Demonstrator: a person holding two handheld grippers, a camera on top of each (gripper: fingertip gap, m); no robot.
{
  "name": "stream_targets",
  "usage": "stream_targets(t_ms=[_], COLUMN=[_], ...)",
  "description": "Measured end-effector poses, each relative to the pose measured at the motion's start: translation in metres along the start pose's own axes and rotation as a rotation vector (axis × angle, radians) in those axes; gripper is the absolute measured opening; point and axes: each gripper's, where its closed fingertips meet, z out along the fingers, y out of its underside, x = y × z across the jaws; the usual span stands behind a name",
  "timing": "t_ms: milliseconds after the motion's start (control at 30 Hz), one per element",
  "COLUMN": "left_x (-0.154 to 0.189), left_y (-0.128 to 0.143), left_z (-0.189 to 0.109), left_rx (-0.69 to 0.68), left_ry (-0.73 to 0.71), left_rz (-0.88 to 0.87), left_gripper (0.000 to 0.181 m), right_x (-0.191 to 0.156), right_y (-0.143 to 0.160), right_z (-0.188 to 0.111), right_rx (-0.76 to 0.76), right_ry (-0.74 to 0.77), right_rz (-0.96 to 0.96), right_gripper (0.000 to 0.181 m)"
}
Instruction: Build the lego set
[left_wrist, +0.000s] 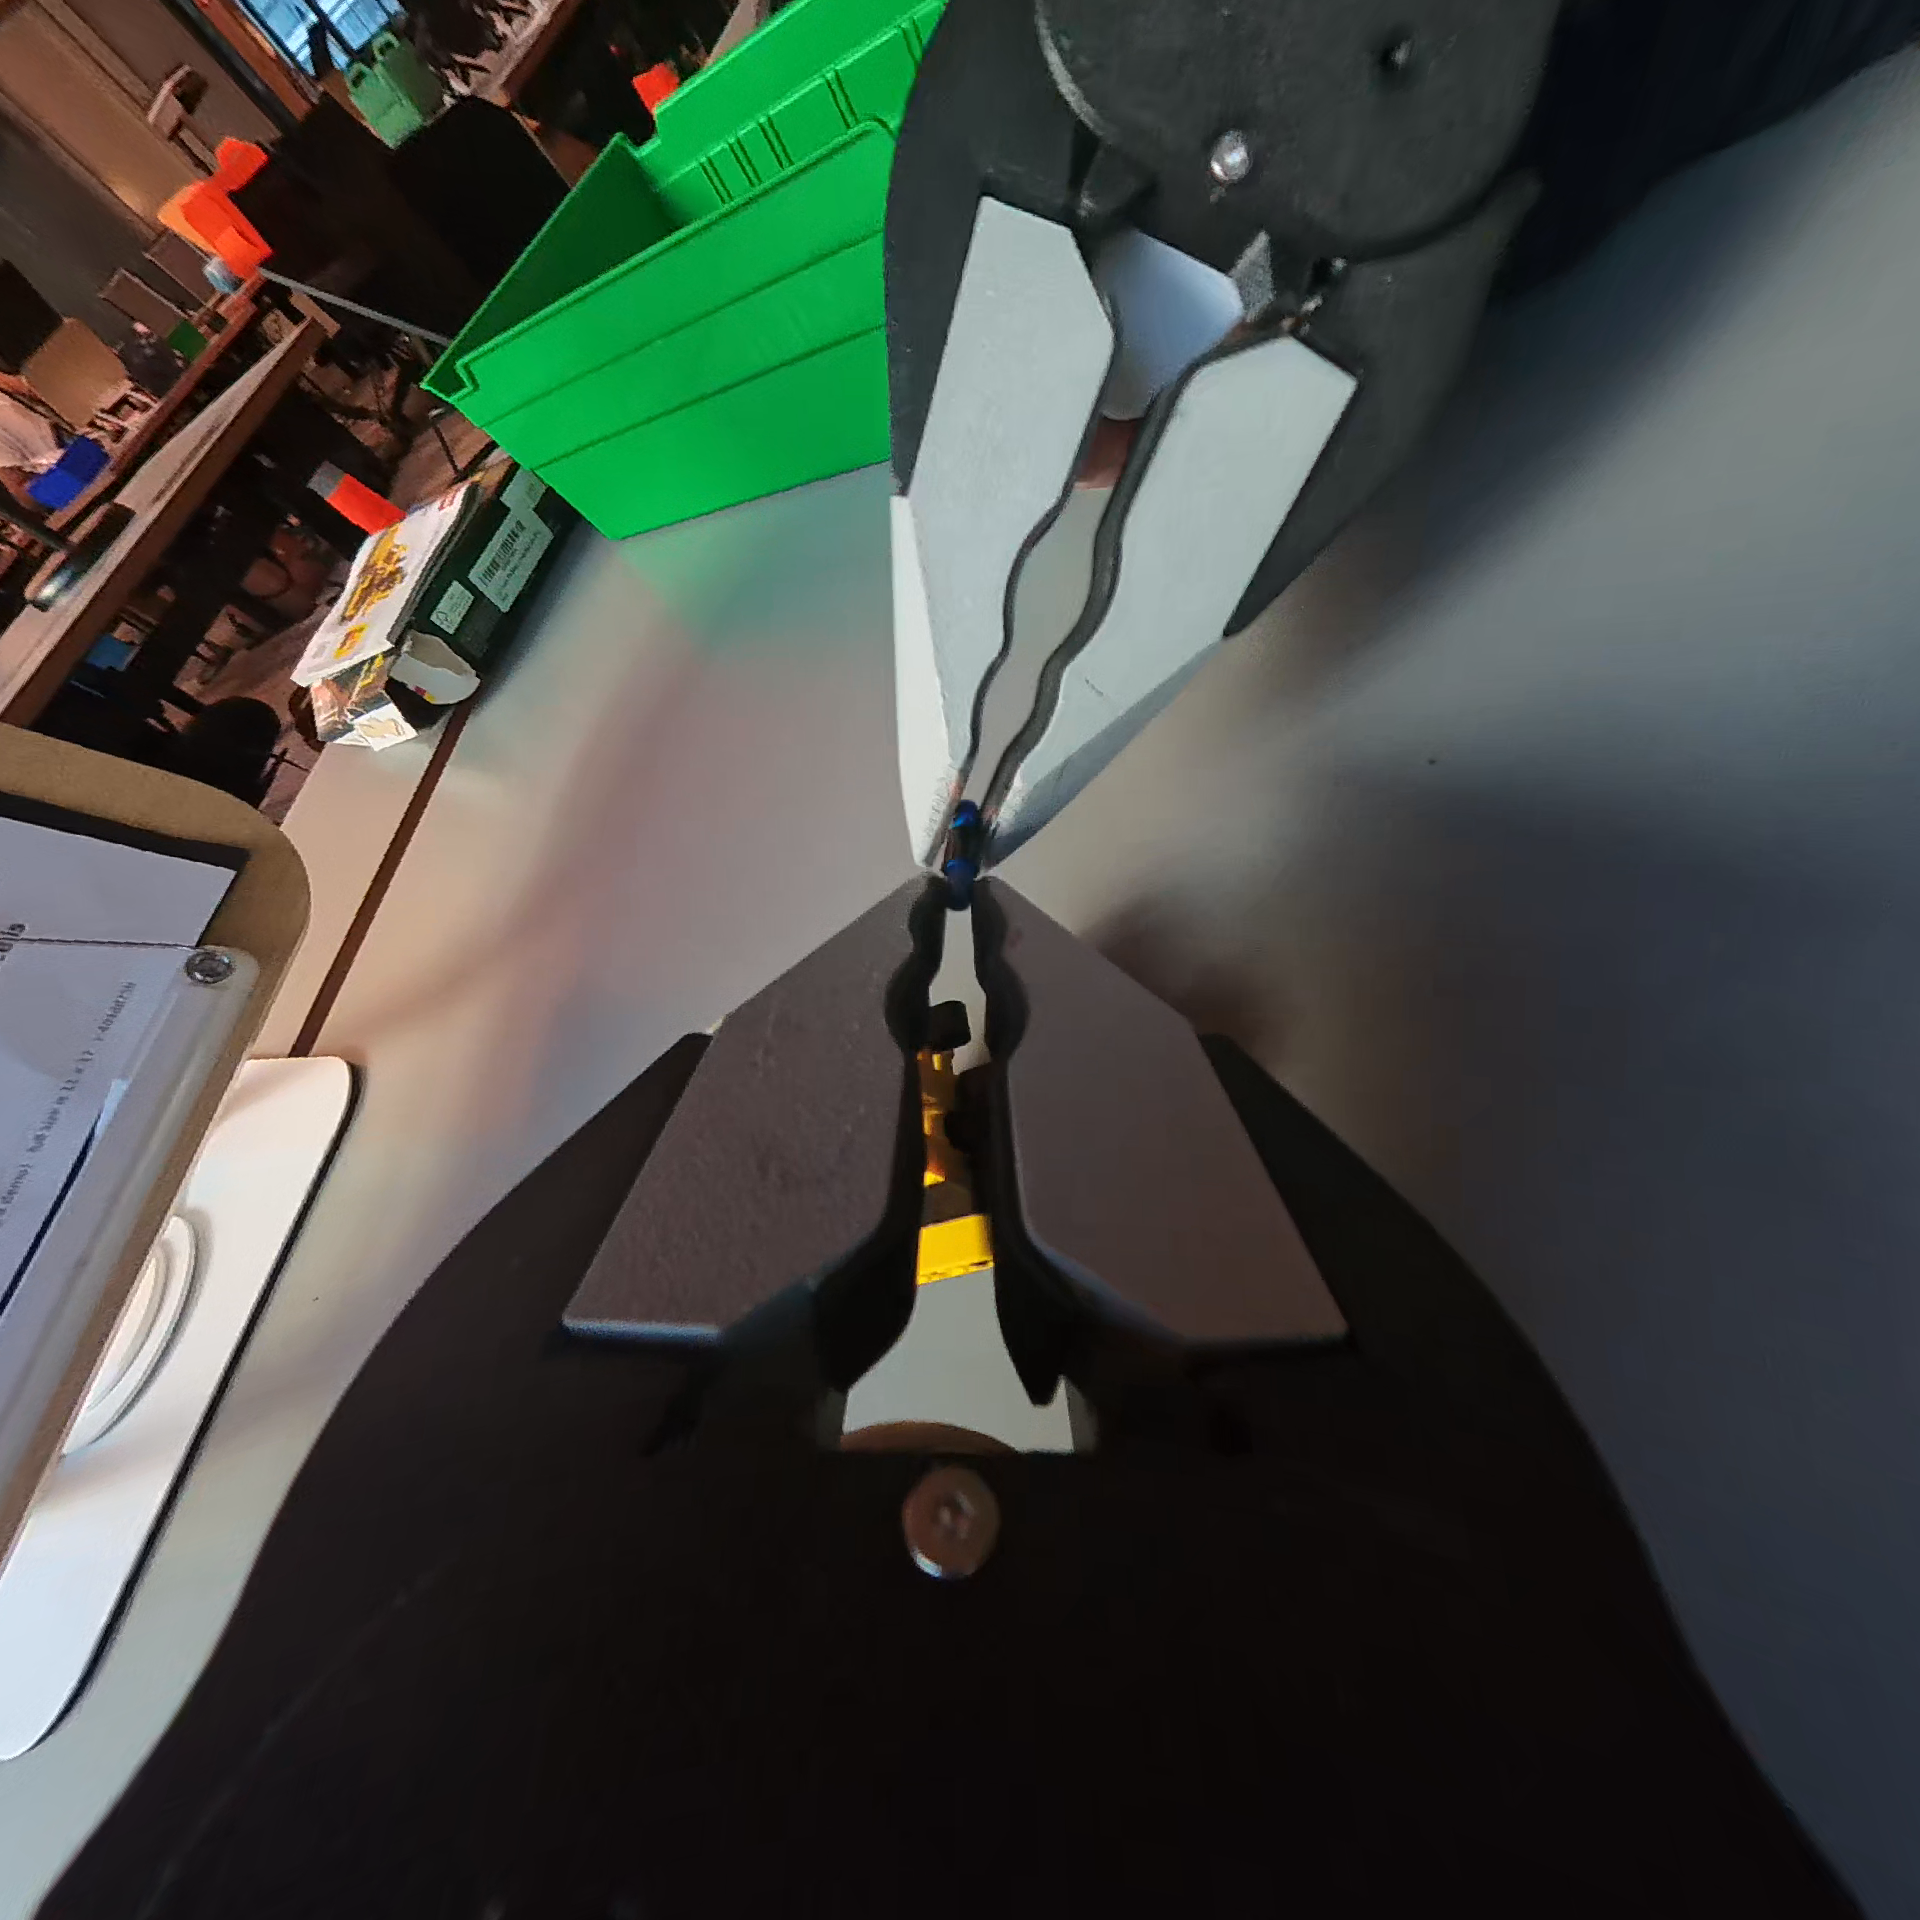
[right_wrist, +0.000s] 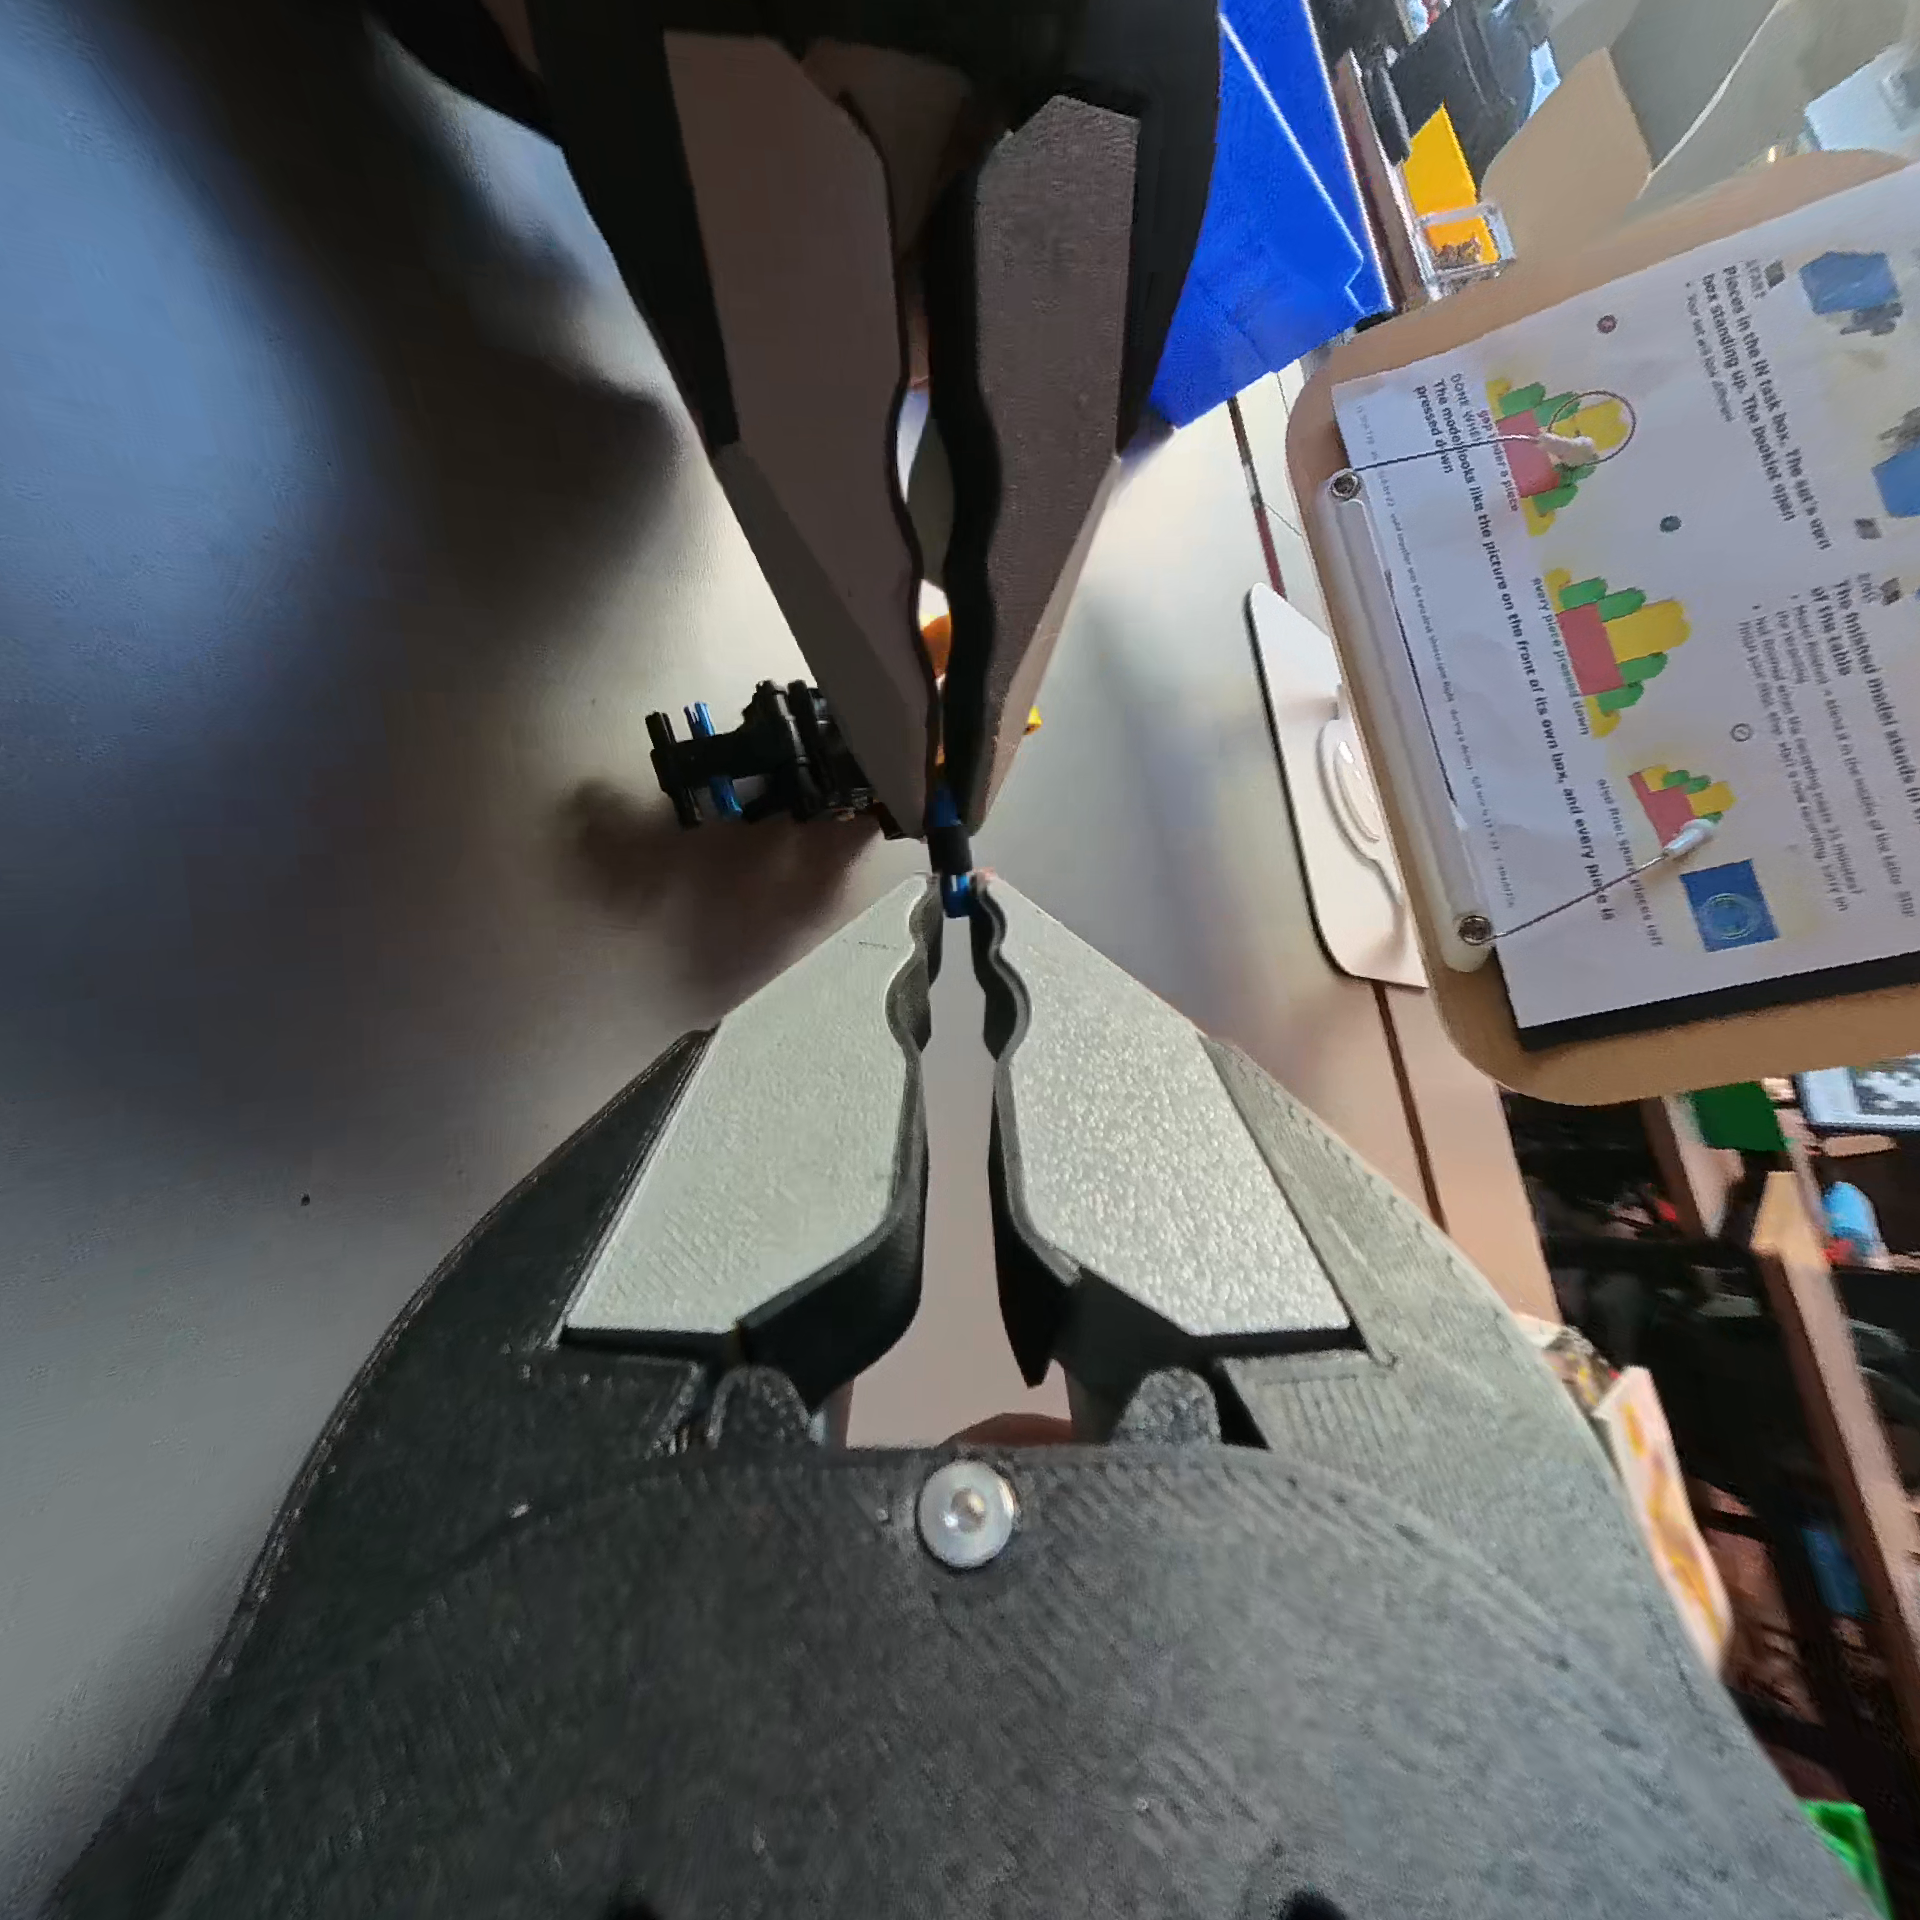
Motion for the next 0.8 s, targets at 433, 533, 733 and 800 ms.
stream_targets(t_ms=[433,533,733,800], left_x=[0.002,0.001,0.005,0.003], left_y=[0.000,0.004,0.008,0.010], left_z=[0.002,0.003,0.005,0.006], left_rx=[-0.032,-0.056,-0.074,-0.078], left_ry=[0.034,0.038,0.118,0.118], left_rz=[-0.101,-0.127,-0.269,-0.315], left_gripper=[0.001,0.001,0.001,0.001], right_x=[-0.003,-0.003,-0.004,-0.002], right_y=[-0.009,-0.007,0.000,0.002], right_z=[0.002,0.005,0.008,0.010], right_rx=[-0.007,-0.033,-0.144,-0.180], right_ry=[0.069,0.082,0.187,0.220], right_rz=[-0.134,-0.151,-0.387,-0.422], right_gripper=[0.012,0.012,0.007,0.006])
